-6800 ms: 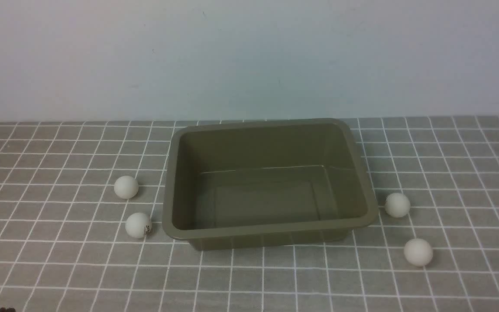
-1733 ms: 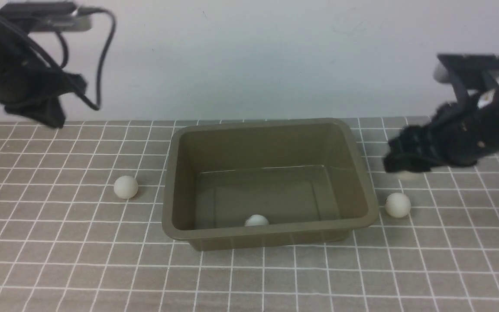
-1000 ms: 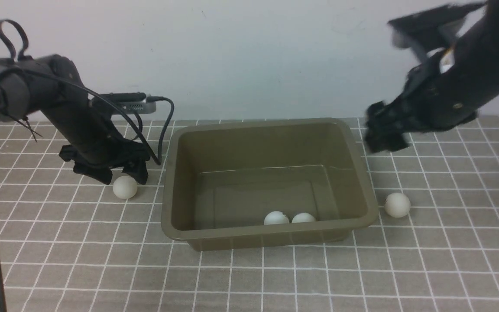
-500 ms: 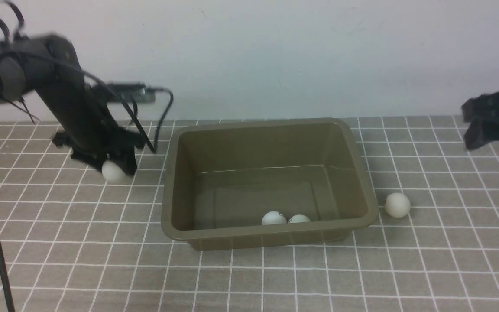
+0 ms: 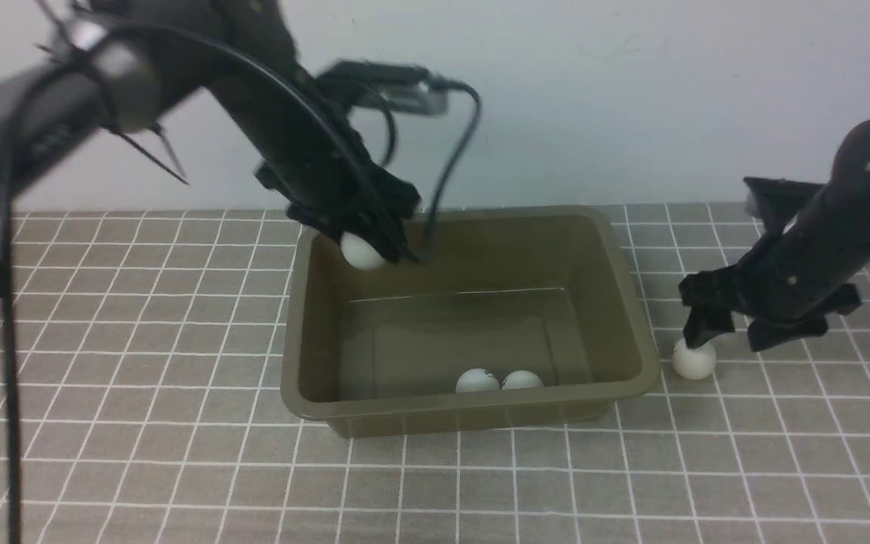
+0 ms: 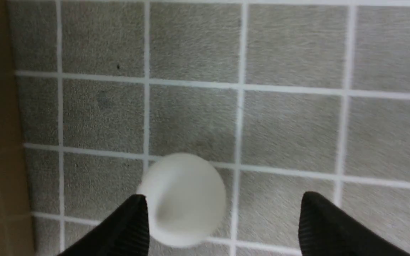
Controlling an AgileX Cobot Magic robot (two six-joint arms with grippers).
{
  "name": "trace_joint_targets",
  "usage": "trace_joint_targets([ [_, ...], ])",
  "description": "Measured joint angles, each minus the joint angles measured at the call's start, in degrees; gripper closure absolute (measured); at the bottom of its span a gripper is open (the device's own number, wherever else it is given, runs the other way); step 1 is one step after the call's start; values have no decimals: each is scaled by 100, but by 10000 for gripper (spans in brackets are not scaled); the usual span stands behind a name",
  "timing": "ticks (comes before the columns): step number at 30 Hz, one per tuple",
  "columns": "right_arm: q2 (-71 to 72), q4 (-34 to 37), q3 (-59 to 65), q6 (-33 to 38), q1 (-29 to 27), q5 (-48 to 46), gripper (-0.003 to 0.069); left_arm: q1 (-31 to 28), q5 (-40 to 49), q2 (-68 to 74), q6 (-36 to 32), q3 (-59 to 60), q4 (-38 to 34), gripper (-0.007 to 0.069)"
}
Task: Put the table tennis balls into the box on the grey coffee tablecloth.
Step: 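Drop the ball into the bin, then reach for and grasp a ping pong ball on the table, then release the ping pong ball into the bin and lift the gripper away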
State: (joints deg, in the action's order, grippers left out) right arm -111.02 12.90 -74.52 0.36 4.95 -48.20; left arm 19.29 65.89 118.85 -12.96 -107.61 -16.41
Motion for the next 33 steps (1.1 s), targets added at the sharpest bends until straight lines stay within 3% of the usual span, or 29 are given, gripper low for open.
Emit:
trace_joint_targets([
  [4,-230,118,-6,81,84,122,152,289,-19,257,450,6,444,111],
  [6,-332,155,-6,151,84,150,171,294,66,242,626,-83,612,81],
  [9,-381,121,-6,187,85,149,286,283,281,148,730,-288,787,137],
  [10,-347,25,-29,187,90,95,308,242,397,11,752,-455,925,257],
  [13,-52,-202,-164,74,76,-142,296,169,437,-489,752,-669,1252,505],
  [16,611,-156,-386,-36,78,-360,296,6,466,-1182,817,-737,1534,608],
  [19,1173,277,-466,6,202,-362,296,-177,497,-1743,870,-735,1641,625],
  [22,1577,899,-507,501,596,-162,296,-356,543,-2545,903,-473,1688,629],
  [27,1285,1430,-507,1141,1315,152,294,-428,579,-3856,902,867,1680,629],
  [29,992,1447,-507,1214,1495,279,238,-434,566,-4575,902,1806,1600,629],
  [33,825,1314,-490,1214,1512,349,52,-437,82,-5785,904,3329,1344,629],
])
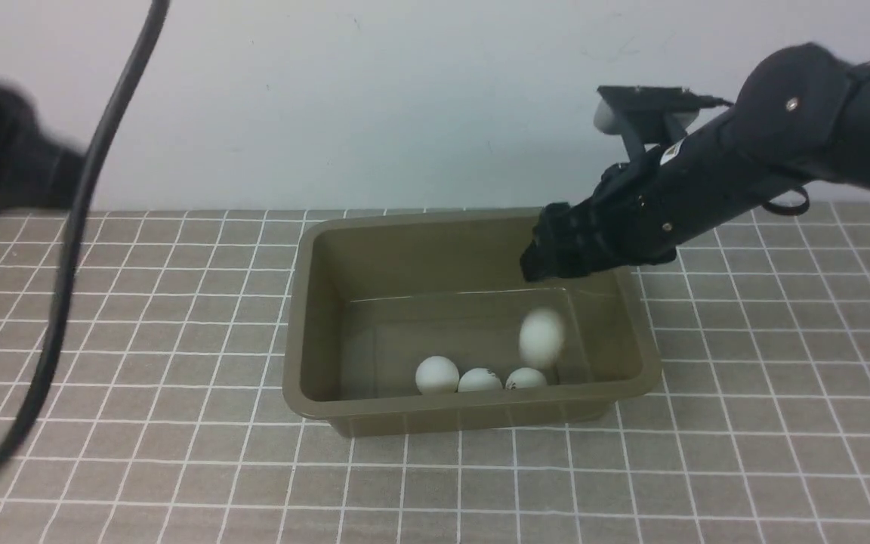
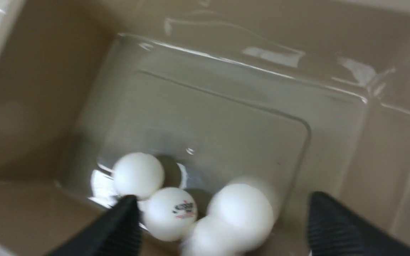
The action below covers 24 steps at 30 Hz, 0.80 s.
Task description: Put the table tennis balls into the box on the grey coffee tablecloth.
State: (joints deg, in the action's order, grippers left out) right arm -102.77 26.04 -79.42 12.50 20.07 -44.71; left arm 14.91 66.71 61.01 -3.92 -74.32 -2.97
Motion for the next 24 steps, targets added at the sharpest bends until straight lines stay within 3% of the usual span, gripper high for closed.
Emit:
trace_joint_targets([
  [3,151,-232,6,-123,0,-43,23,0,-418,-665,0,844,-177,629],
  [5,512,-534,37,-330,0,-66,97,0,-657,-1069,0,1344,-259,629],
  [6,725,-676,37,-435,0,-76,153,0,-783,-1243,0,1589,-270,629],
  [10,2248,-1410,83,-1023,0,-101,547,0,-1227,-1752,0,2360,-270,629],
  [12,3114,-1747,331,-1314,0,34,630,0,-1504,-1952,0,2637,-282,629],
  [14,3747,-1929,641,-1451,0,185,653,-3,-1644,-2040,0,2742,-283,629],
  [24,8462,-2473,5165,-1886,0,2852,672,-7,-2240,-2097,0,2885,-394,629],
])
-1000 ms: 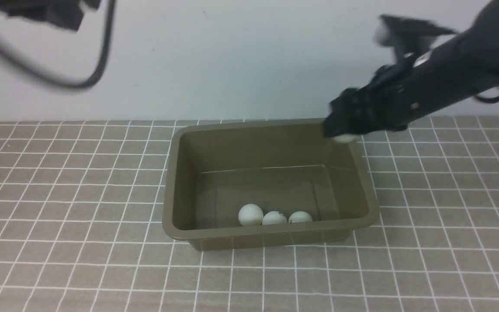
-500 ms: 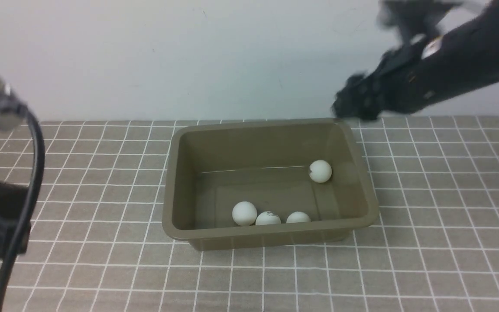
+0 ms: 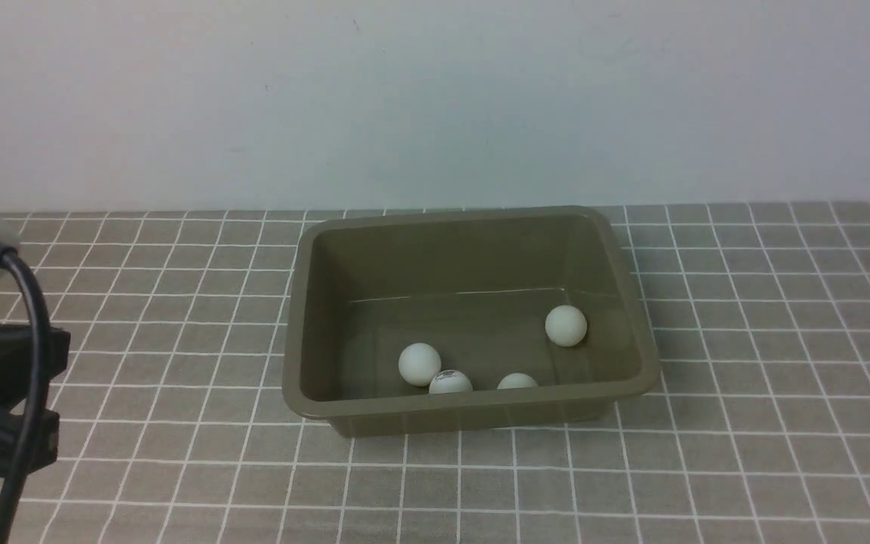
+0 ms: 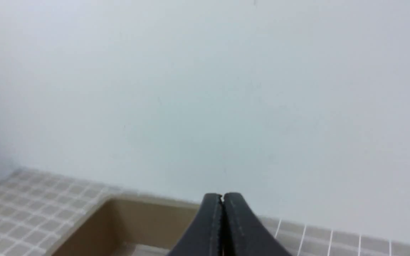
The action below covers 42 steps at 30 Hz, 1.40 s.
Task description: Put the table tennis balls into the box on the grey coffee tablecloth.
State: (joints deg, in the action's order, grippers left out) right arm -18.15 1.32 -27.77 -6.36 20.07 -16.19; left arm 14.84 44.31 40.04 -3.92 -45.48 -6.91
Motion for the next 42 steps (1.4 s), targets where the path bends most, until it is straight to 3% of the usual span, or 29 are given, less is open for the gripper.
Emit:
trace_joint_targets([
  [11,1566,-132,894,-45,0,622,672,0,-1124,-498,0,1017,-79,629],
  [17,1630,-132,915,-45,0,604,672,0,-1871,-1937,0,2197,-309,629],
  [22,1630,-132,915,-45,0,593,672,0,-1943,-2763,0,2648,-323,629],
  [36,1636,-132,915,-132,0,587,672,-10,-1882,-2953,-86,2727,-178,629],
  [42,1649,-132,921,-147,0,581,672,-539,-2142,-3548,-71,3225,317,629],
])
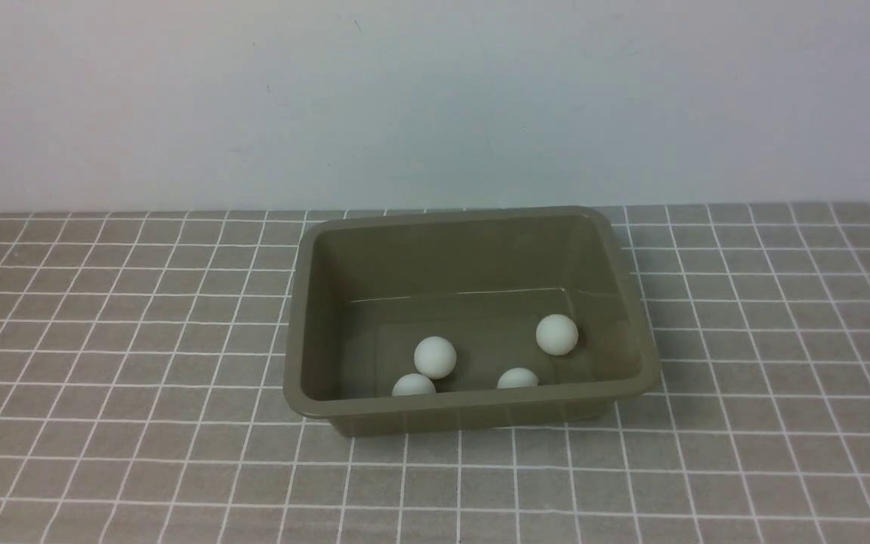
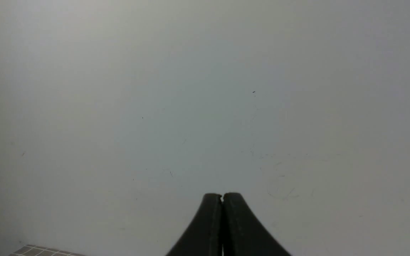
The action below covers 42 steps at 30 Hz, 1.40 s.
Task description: Put the table tennis balls into the box on the grey coffee tablecloth.
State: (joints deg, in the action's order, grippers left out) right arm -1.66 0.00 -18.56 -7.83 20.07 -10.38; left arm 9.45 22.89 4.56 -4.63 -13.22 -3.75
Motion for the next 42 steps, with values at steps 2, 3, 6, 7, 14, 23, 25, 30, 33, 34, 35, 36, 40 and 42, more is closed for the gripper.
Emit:
trace_joint_targets([
  [2,0,0,0,0,0,0,672,-232,-113,-213,0,328,29,629],
  [3,0,0,1,0,0,0,672,-452,-179,-375,0,595,48,629],
  [6,0,0,6,0,0,0,672,-763,-246,-517,0,1245,76,629],
  [7,5,0,6,0,0,0,672,-794,-239,-517,0,1360,86,629],
  [14,5,0,6,0,0,-13,672,-825,-123,-517,0,1468,91,629],
  [23,5,0,6,0,0,-24,672,-831,-123,-517,0,1468,91,629],
  [25,5,0,6,0,0,-24,672,-831,-123,-517,0,1468,91,629],
  [30,5,0,6,0,0,-24,672,-831,-123,-517,0,1468,87,629],
  [33,5,0,6,0,0,-24,672,-831,-123,-517,0,1468,87,629],
  [34,5,0,6,0,0,-24,672,-831,-123,-517,0,1468,87,629],
  [35,5,0,6,0,0,-24,672,-831,-123,-517,0,1468,87,629],
  [36,5,0,6,0,0,-24,672,-831,-123,-517,0,1468,87,629],
  [40,57,-113,54,0,0,-150,672,-831,-123,-517,0,1468,87,629],
  [42,144,-257,220,0,-128,-211,672,-831,-123,-517,0,1468,87,629],
])
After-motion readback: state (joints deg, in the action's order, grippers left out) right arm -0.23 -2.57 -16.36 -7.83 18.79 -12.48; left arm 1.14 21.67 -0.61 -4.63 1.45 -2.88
